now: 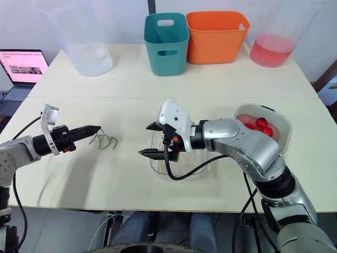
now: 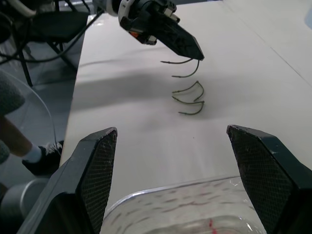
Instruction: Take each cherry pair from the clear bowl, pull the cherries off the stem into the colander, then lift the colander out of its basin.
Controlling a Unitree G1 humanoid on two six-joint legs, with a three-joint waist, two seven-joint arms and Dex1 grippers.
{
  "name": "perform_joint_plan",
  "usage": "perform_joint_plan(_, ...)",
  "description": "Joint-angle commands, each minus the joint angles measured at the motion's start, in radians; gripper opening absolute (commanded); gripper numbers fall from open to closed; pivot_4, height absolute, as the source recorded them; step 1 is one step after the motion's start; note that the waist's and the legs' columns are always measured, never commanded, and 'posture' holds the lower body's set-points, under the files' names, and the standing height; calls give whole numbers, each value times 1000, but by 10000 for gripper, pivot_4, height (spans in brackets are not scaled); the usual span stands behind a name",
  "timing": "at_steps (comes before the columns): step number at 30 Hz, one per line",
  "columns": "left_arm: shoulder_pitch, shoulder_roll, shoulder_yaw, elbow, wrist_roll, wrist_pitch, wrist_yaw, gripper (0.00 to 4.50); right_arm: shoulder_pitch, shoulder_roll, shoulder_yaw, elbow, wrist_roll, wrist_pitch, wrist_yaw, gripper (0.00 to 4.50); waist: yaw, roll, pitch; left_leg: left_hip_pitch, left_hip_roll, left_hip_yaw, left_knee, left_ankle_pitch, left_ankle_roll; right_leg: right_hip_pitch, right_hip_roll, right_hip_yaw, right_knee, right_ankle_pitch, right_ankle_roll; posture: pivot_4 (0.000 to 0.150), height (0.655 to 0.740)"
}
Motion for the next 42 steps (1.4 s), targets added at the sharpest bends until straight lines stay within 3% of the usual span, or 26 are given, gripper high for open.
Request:
perform_joint_plan(1, -5, -4, 16, -9, 8, -31, 3, 6187, -1, -6, -29, -3, -22, -26, 16, 38756, -2, 0, 0, 0, 0, 0, 0, 0, 0, 0, 0, 0, 0, 0, 0, 1500, 7400)
perform_joint_plan(5, -15, 10, 51, 0, -20, -5, 2, 23443, 8, -10, -72, 3, -12, -15, 24, 38756, -10, 0, 0, 0, 1, 0, -1, 0, 0, -1, 1, 0, 0, 0, 0, 1500, 7400)
perform_joint_plan(11, -21, 68, 75, 8, 24, -77, -27, 23443, 44, -5, -204, 51, 18, -14, 6, 38756, -19, 0, 0, 0, 2, 0, -2, 0, 0, -1, 1, 0, 0, 0, 0, 1500, 7400)
perform_joint_plan(17, -48, 165, 35, -120, 52, -169, -118, 23443, 133, -4, -569, 179, 15, -156, -94, 38756, -8, 0, 0, 0, 1, 0, -2, 0, 0, 0, 0, 0, 0, 0, 0, 1500, 7400)
perform_joint_plan(20, -138, 108, 14, -189, 56, -203, -38, 23443, 178, -110, -743, 291, 16, -125, -100, 38756, 10, 0, 0, 0, 0, 1, -1, 0, 0, 1, -1, 0, -1, 0, 0, 1500, 7400)
perform_joint_plan(22, -235, 19, -45, -168, 151, -270, 98, 23443, 195, -157, -878, 425, 15, -159, -106, 38756, 16, 1, 0, 0, -1, 1, -1, 0, 0, 2, -1, 0, -1, 0, 0, 1500, 7400)
perform_joint_plan(25, -288, -54, -89, -150, 174, -300, 117, 32140, 237, -201, -1002, 554, -8, -257, -86, 38756, 10, 1, 0, 1, 0, 2, 0, 0, 0, 4, -1, 0, -2, 1, 0, 1500, 7400)
perform_joint_plan(27, -282, -65, -99, -121, 181, -317, 93, 41913, 299, -222, -1059, 608, -34, -314, -69, 38756, -1, 1, 0, 1, 0, 4, -1, 1, -2, 3, -1, 0, -1, 1, 0, 1500, 7400)
perform_joint_plan(28, -280, -65, -97, -90, 191, -332, 88, 44829, 341, -230, -1095, 630, -38, -334, -53, 41007, -10, 1, 0, 1, 1, 6, -2, 1, -2, 2, 0, 0, -1, 1, 0, 1500, 7400)
perform_joint_plan(30, -279, -63, -86, -35, 209, -363, 86, 45000, 395, -237, -1139, 651, -35, -357, -34, 44698, -25, 1, 0, 1, 2, 7, -2, 1, -2, 0, 2, 1, -1, 0, -1, 1500, 7400)
perform_joint_plan(37, -287, -65, -48, 104, 272, -479, 120, 45000, 476, -267, -1154, 659, -45, -339, -50, 44698, -35, 5, -2, 3, 3, 8, -1, -2, 3, 1, 4, 3, 2, 1, -1, 1500, 7400)
perform_joint_plan(42, -323, -21, -87, 41, 267, -459, 55, 45000, 559, -519, -942, 506, -46, -105, 107, 44698, -19, 6, -1, 2, 3, 8, 0, -2, 3, 0, 3, 5, 1, 1, -1, 1500, 7400)
